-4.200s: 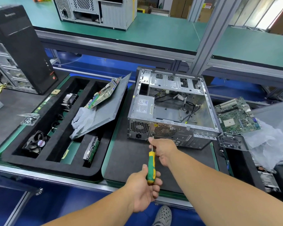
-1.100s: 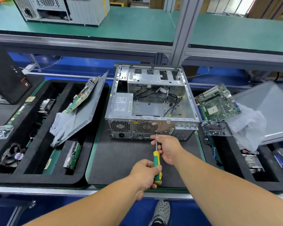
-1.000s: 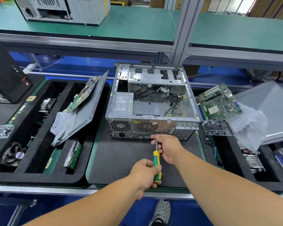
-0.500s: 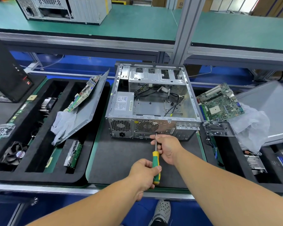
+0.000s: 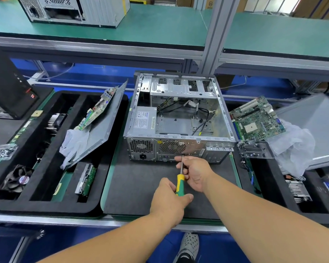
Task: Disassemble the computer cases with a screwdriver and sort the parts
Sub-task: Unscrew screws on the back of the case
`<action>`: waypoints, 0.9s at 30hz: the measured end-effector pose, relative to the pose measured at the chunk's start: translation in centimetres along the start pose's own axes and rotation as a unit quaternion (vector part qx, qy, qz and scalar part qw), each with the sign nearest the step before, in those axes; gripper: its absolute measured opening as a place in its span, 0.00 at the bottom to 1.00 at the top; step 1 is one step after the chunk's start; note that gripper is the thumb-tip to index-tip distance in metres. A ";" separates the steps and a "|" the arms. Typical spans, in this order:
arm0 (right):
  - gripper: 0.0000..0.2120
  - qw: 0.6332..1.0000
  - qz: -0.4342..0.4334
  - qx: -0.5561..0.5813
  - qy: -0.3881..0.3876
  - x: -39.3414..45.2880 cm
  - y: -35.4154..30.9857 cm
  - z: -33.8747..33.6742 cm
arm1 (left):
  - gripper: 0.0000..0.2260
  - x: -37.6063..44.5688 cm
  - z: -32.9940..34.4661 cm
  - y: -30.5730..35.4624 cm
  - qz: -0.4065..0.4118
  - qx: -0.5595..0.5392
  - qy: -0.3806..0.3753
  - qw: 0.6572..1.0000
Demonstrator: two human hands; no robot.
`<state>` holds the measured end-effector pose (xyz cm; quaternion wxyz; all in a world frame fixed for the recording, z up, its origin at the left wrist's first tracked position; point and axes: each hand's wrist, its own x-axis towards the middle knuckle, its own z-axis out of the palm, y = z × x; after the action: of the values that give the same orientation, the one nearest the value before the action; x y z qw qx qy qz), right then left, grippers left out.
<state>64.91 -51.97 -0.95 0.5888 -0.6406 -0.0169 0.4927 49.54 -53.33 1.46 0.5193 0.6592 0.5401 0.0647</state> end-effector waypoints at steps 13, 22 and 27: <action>0.14 0.998 0.014 -0.060 -0.003 -0.8 -0.5 -0.5 | 0.10 -0.1 -0.5 0.0 -0.174 -0.346 -0.193 0.902; 0.10 0.997 0.016 -0.076 0.009 0.0 -0.6 -0.6 | 0.12 -0.6 0.3 1.1 -0.158 -0.205 -0.077 0.963; 0.06 0.998 0.021 -0.056 0.012 0.2 -0.6 -0.6 | 0.15 -0.6 1.8 0.8 -0.258 -0.380 -0.051 0.887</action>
<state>65.78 -52.10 -0.69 0.5412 -0.6787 -0.0242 0.4959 50.98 -54.81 1.48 0.7552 0.2510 0.5981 0.0946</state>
